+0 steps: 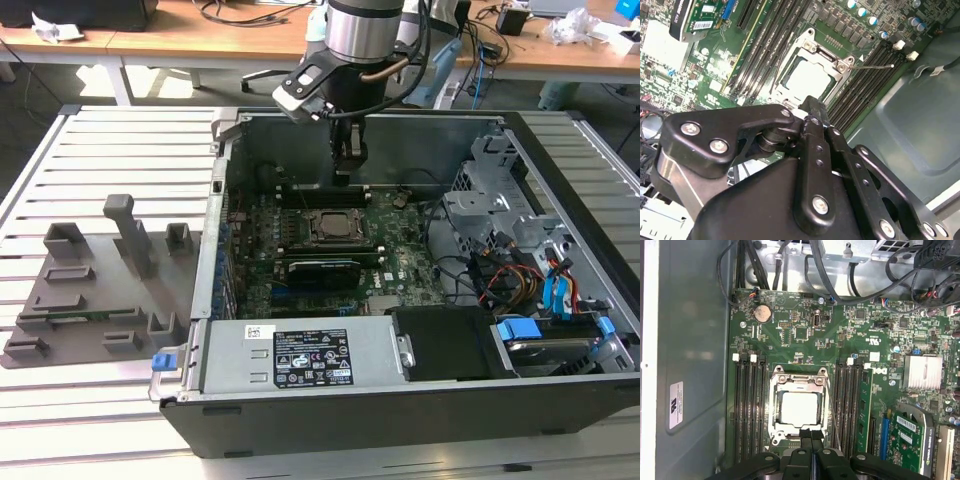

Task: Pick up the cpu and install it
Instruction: 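Install the first cpu locking lever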

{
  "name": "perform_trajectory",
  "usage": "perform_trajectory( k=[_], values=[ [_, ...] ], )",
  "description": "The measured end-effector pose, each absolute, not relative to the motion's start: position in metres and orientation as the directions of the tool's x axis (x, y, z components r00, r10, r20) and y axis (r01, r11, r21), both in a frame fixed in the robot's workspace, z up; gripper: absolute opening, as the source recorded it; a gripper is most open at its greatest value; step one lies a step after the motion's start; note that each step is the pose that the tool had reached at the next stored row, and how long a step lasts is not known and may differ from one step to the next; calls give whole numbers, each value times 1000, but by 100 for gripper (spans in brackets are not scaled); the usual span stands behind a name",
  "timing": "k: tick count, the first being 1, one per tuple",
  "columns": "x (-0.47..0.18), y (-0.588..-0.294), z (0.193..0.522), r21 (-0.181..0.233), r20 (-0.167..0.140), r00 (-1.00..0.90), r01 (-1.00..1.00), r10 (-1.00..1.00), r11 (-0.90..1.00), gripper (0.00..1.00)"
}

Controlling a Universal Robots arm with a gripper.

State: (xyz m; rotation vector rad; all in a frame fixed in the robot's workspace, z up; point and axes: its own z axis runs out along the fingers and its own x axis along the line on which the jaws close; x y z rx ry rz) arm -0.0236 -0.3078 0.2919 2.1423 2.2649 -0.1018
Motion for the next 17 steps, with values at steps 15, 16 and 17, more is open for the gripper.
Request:
perform_trajectory(
  k=[15, 16, 17],
  values=[
    [-24, -308, 292, -32, -61, -236, 972, 970, 234, 11],
    [-24, -308, 292, -32, -61, -250, 968, 966, 248, 11],
    [-24, -308, 292, -32, -61, -258, 966, 964, 256, 11]
  ],
)
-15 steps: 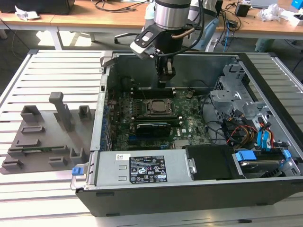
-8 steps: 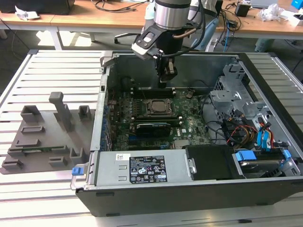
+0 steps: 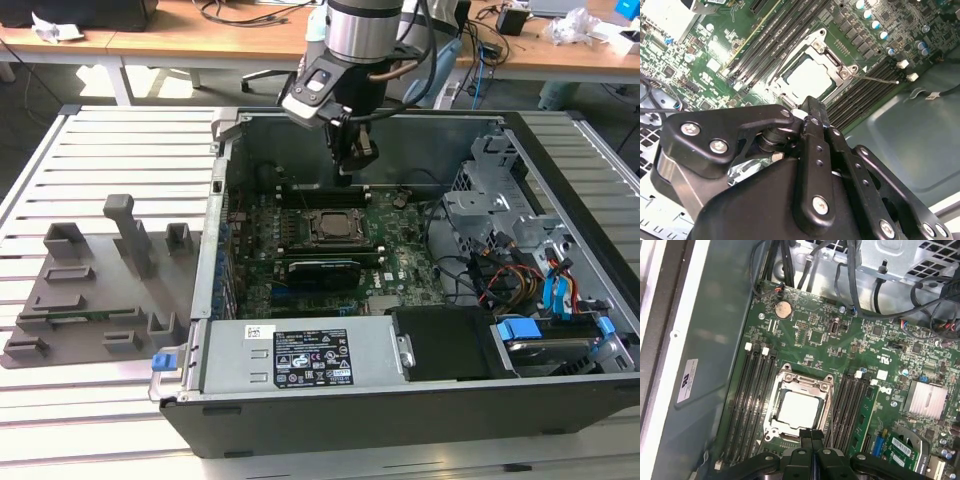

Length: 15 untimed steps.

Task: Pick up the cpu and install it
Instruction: 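Install the first cpu locking lever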

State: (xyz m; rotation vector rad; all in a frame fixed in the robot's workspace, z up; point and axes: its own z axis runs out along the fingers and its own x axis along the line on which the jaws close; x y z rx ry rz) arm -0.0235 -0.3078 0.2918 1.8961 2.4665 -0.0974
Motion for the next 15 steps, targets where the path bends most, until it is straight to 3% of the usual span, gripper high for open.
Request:
perform_trajectory(
  k=[15],
  values=[
    [-24, -308, 292, -32, -61, -350, 937, 935, 348, 11]
  ],
)
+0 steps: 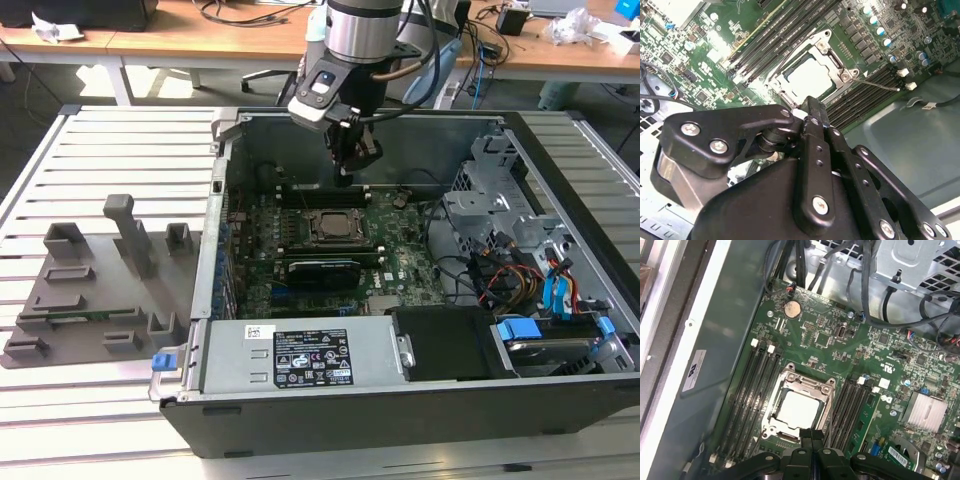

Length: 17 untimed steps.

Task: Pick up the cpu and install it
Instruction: 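Install the first cpu locking lever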

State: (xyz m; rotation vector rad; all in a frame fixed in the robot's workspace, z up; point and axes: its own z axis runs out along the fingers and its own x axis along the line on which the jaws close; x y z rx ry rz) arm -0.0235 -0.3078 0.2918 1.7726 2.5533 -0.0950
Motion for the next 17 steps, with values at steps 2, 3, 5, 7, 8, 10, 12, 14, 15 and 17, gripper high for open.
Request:
perform_trajectory(
  k=[2, 3, 5, 7, 8, 10, 12, 14, 15, 17],
  values=[
    [-24, -308, 292, -32, -61, -374, 928, 926, 372, 11],
    [-24, -308, 292, -32, -61, -385, 923, 921, 383, 11],
    [-24, -308, 292, -32, -61, -409, 913, 911, 408, 11],
    [-24, -308, 292, -32, -61, -434, 901, 899, 433, 11],
    [-24, -308, 292, -32, -61, -445, 895, 893, 444, 11],
    [-24, -308, 292, -32, -61, -489, 872, 870, 488, 11],
    [-24, -308, 292, -32, -61, -511, 859, 857, 510, 11],
    [-24, -308, 292, -32, -61, -534, 845, 843, 533, 11],
    [-24, -308, 292, -32, -61, -544, 839, 837, 543, 11],
    [-24, -308, 292, -32, -61, -561, 828, 826, 560, 11]
  ],
)
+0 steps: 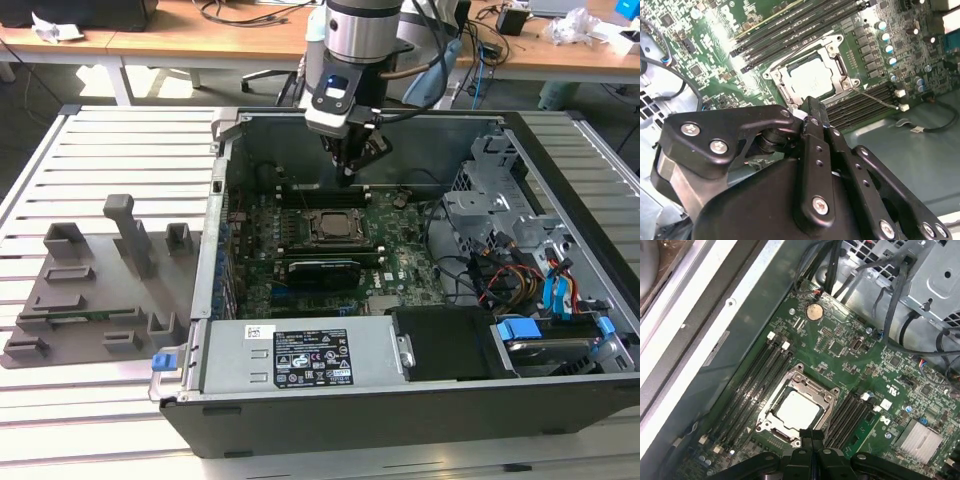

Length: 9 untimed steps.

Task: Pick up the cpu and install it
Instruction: 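Install the first cpu locking lever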

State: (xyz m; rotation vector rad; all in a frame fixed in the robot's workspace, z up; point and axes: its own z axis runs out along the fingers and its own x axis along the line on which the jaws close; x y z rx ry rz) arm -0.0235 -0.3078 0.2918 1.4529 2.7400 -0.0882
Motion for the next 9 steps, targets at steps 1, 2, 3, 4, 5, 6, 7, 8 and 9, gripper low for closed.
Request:
perform_trajectory(
  k=[1, 2, 3, 4, 5, 6, 7, 8, 9],
  values=[
    [-24, -308, 292, -32, -61, -570, 822, 820, 569, 11],
    [-24, -308, 292, -32, -61, -586, 810, 808, 586, 11],
    [-24, -308, 292, -32, -61, -599, 801, 799, 598, 11],
    [-24, -308, 292, -32, -61, -612, 791, 788, 612, 11],
    [-24, -308, 292, -32, -61, -624, 781, 779, 624, 11],
    [-24, -308, 292, -32, -61, -631, 776, 774, 630, 11],
    [-24, -308, 292, -32, -61, -638, 770, 768, 637, 11],
    [-24, -308, 292, -32, -61, -644, 764, 762, 644, 11],
    [-24, -308, 292, -32, -61, -651, 759, 757, 650, 11]
  ],
)
